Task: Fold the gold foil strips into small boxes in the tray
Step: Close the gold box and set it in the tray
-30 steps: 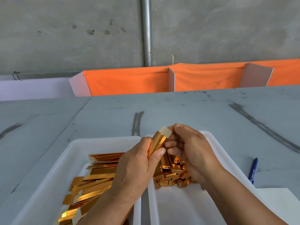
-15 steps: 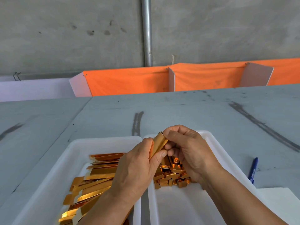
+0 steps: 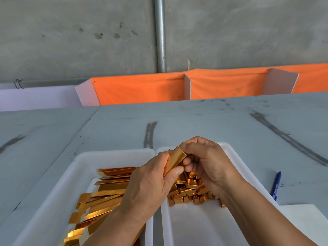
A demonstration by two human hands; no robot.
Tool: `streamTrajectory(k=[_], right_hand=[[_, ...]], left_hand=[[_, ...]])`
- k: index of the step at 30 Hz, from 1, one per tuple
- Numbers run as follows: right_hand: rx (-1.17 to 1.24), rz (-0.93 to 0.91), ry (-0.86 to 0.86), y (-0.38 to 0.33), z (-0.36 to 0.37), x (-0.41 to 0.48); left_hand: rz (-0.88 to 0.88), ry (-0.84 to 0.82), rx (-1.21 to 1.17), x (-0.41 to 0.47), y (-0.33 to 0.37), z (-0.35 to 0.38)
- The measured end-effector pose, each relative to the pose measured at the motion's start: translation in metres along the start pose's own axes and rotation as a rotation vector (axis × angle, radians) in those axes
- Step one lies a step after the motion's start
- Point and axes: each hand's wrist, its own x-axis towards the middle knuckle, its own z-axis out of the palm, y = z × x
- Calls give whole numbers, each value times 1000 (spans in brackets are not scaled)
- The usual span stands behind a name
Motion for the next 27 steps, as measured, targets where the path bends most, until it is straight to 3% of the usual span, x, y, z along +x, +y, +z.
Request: streamTrajectory(k=[17,22,27], right_hand=[[-270,-199,74,4,3,-3],[-452,-324,72,9,7,-9],[-362,-237,31,15,10,-5]], left_hand=[[-33,32,47,2,1,-1],[-79,54,9,2,0,0],[-101,87,3,3,-3,-1]])
